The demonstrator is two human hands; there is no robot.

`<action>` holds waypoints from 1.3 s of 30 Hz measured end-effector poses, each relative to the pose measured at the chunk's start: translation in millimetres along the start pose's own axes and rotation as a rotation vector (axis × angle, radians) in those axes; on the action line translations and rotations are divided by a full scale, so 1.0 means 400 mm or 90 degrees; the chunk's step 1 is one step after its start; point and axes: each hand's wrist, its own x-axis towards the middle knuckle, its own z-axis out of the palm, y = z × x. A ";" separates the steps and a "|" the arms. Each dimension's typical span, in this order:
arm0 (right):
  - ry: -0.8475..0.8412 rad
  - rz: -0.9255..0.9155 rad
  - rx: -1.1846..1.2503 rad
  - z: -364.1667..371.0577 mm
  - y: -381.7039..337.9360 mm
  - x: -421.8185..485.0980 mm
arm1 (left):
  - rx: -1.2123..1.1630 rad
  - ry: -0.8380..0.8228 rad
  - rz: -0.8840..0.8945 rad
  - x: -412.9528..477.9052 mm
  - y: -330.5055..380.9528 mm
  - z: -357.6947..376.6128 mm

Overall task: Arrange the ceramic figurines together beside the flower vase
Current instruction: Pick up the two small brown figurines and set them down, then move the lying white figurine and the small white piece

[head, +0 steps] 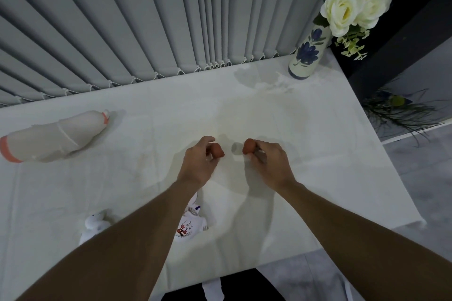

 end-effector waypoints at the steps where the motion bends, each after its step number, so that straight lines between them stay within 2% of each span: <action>1: 0.003 0.000 -0.001 0.001 -0.003 -0.001 | 0.007 -0.012 -0.011 0.002 -0.001 -0.004; 4: 0.002 0.007 0.017 0.011 -0.006 -0.005 | 0.043 -0.053 -0.042 0.000 -0.005 -0.022; 7: 0.004 0.085 -0.013 0.036 -0.010 -0.038 | 0.136 -0.106 -0.082 -0.022 -0.015 -0.055; 10: 0.041 0.160 -0.144 0.088 -0.010 -0.101 | 0.251 -0.184 -0.139 -0.057 -0.033 -0.101; 13: 0.081 0.169 -0.274 0.151 -0.014 -0.173 | 0.329 -0.279 -0.188 -0.097 -0.050 -0.136; 15: 0.095 0.161 -0.322 0.192 -0.011 -0.216 | 0.344 -0.290 -0.199 -0.123 -0.065 -0.145; 20: 0.036 0.136 -0.400 0.266 -0.003 -0.281 | 0.261 -0.232 -0.209 -0.152 -0.094 -0.162; 25: 0.047 0.132 -0.427 0.279 -0.002 -0.288 | 0.129 -0.175 -0.140 -0.159 -0.110 -0.207; 29: 0.058 0.142 -0.433 0.286 0.001 -0.287 | -0.006 -0.045 -0.082 -0.159 -0.113 -0.242; 34: 0.068 0.143 -0.437 0.289 0.002 -0.285 | -0.078 0.119 -0.012 -0.142 -0.107 -0.231; 39: 0.081 0.140 -0.439 0.289 0.005 -0.284 | -0.088 0.118 -0.007 -0.137 -0.126 -0.208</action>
